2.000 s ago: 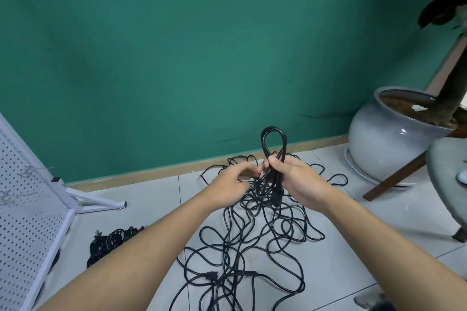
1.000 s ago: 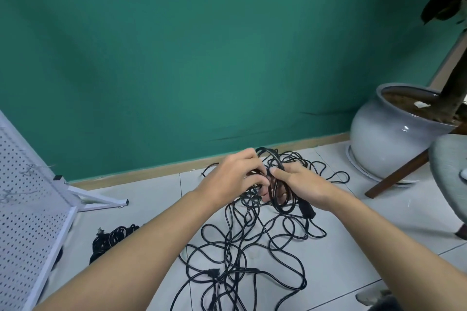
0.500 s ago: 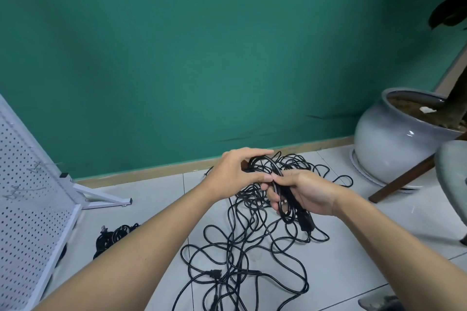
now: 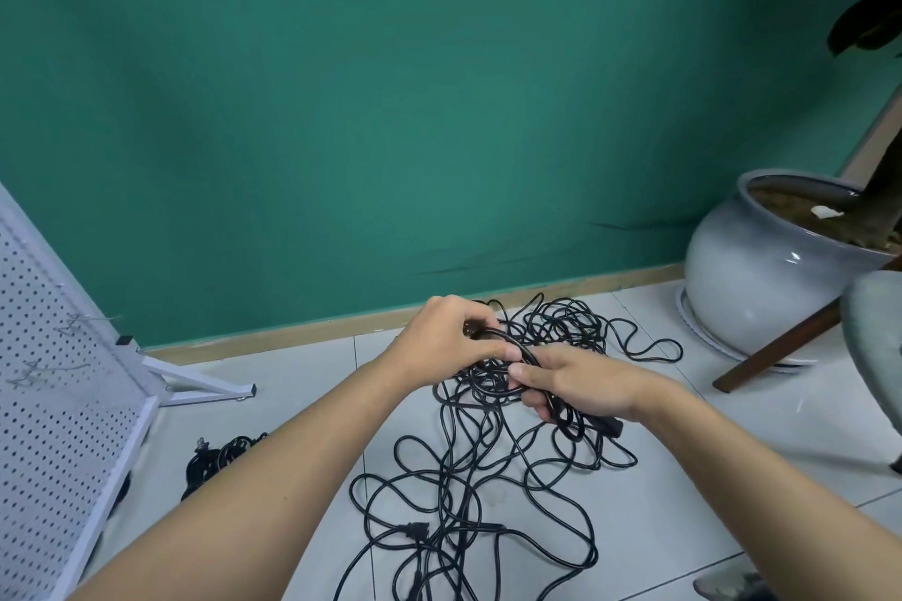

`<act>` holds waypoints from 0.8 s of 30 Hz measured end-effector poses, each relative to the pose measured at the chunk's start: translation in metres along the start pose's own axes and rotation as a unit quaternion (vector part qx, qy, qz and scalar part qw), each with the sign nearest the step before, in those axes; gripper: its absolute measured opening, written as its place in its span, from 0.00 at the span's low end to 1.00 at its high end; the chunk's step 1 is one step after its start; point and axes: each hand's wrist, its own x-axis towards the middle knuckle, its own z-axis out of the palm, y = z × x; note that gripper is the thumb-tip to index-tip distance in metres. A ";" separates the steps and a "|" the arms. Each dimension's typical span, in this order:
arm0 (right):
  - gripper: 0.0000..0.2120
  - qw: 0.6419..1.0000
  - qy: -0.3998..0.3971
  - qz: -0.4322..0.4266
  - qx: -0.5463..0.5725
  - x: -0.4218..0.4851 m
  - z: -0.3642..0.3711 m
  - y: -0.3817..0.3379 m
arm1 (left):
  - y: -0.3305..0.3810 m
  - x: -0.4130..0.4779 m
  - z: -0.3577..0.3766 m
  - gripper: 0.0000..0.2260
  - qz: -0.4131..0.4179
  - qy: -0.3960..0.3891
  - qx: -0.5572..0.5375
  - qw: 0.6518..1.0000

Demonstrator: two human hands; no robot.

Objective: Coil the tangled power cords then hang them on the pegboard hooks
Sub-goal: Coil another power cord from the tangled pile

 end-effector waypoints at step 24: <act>0.12 0.976 0.197 -0.028 0.091 0.003 -0.001 -0.003 | 0.015 0.005 0.020 0.04 -0.179 0.134 -0.386 0.895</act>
